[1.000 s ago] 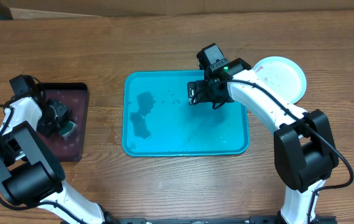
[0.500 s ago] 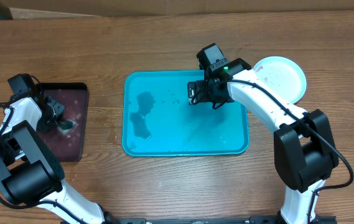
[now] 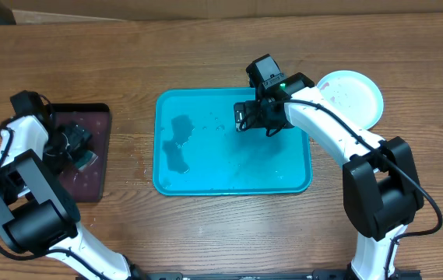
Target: Clean dirty plates on tray and stack at the side
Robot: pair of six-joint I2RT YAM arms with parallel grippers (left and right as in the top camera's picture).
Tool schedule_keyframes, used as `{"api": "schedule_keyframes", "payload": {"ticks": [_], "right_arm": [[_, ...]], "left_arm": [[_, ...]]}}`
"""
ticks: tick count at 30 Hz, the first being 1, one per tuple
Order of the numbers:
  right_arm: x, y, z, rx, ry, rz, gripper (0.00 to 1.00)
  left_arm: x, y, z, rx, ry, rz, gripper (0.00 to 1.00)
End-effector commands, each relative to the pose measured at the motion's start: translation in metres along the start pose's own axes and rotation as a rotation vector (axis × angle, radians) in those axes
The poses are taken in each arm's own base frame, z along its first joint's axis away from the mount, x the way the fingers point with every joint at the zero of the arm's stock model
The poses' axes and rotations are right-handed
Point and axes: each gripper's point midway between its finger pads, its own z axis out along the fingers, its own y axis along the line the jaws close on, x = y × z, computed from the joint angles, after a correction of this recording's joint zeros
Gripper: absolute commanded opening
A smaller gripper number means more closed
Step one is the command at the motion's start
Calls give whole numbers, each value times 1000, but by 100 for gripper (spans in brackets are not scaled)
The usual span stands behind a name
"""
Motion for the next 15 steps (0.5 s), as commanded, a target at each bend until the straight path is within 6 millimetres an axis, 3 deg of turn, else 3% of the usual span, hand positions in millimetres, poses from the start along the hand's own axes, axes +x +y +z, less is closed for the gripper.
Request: {"api": "schedule_keyframes", "payload": {"ticks": [1,7,11,13,15], "right_arm": [[-2,-2,-2,8,-9,2,100],[-3,-2,-2,6,-14,2,100],[-4,-1,-3,5,-17,2,100],[-4,-1,-3,3,-20,2,100],[-4,-1,-3,3,-20,2,100]], "left_arm": [[-30,-9,-35,20,-54,-13,100],[-52,-20,-105,80,-126,-61,100],[-44,-30,-142,171,-118,-53,100],[-34,-29,-146,173,-89,-50,100],[-30,-19,-138,106,-80,-29,100]]}}
